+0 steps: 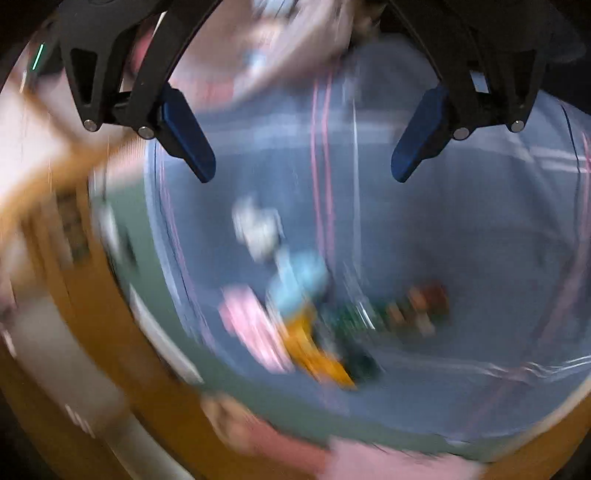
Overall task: Collect trash
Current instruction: 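Grasp the green snack bag with the left tool while the right grasps the white tissue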
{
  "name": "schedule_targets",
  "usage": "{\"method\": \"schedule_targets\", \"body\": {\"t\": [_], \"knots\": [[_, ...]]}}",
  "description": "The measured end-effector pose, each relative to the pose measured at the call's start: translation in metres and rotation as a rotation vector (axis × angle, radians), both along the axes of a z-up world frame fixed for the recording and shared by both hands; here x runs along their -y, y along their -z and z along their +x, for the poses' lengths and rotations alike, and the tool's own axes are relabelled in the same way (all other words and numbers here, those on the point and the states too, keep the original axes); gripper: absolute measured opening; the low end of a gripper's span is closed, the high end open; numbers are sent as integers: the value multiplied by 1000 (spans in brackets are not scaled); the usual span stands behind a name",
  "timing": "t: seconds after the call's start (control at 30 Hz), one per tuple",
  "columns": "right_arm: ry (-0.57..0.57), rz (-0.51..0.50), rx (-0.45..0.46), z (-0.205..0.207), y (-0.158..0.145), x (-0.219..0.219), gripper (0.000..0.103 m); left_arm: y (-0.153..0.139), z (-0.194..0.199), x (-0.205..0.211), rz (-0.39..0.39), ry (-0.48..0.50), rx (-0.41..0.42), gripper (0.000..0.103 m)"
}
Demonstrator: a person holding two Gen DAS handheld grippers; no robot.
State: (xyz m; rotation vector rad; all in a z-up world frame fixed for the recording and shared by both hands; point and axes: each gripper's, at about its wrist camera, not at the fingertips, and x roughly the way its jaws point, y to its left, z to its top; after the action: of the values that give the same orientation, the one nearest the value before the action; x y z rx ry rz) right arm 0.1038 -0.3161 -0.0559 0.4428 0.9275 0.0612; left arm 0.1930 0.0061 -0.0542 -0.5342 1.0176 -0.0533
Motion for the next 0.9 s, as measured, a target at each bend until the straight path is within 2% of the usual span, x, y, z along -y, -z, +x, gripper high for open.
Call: {"method": "schedule_targets", "body": {"t": [0.07, 0.13, 0.17, 0.2, 0.27, 0.3, 0.37, 0.43, 0.47, 0.53, 0.57, 0.63, 0.7, 0.77, 0.8, 0.9], "knots": [[-25, -12, -14, 14, -1, -11, 72, -4, 24, -15, 64, -76, 38, 96], [-55, -29, -25, 37, -2, -27, 72, 7, 42, -37, 143, -119, 73, 96], [-71, -42, -27, 45, -2, -34, 72, 15, 45, -47, 177, -145, 73, 96], [-92, -72, -28, 59, -2, -45, 72, 29, 50, -63, 214, -191, 29, 96], [-134, -140, -36, 93, 2, -70, 73, 45, 59, -87, 191, -247, -43, 94], [-150, -153, -46, 106, 6, -78, 73, 51, 64, -95, 175, -248, -42, 94], [-181, -179, -90, 146, 21, -101, 73, 63, 74, -106, 221, -187, -22, 95], [-184, -227, -128, 175, 39, -115, 73, 72, 81, -115, 230, -148, -13, 95], [-177, -271, -165, 194, 54, -123, 73, 77, 81, -120, 204, -140, -13, 95], [-172, -311, -215, 212, 76, -129, 73, 84, 84, -131, 127, -132, -5, 95], [-171, -317, -239, 218, 86, -131, 73, 85, 84, -132, 114, -137, 4, 95], [-186, -288, -271, 221, 103, -133, 54, 86, 91, -134, 133, -148, 71, 95], [-197, -316, -250, 212, 105, -135, 31, 86, 96, -124, 182, -141, 144, 95], [-238, -316, -226, 204, 101, -134, 27, 82, 105, -113, 175, -90, 203, 96], [-254, -273, -226, 196, 98, -128, 27, 80, 113, -105, 156, -38, 218, 96], [-253, -183, -216, 175, 85, -108, 27, 75, 126, -80, 192, 118, 216, 100]]}}
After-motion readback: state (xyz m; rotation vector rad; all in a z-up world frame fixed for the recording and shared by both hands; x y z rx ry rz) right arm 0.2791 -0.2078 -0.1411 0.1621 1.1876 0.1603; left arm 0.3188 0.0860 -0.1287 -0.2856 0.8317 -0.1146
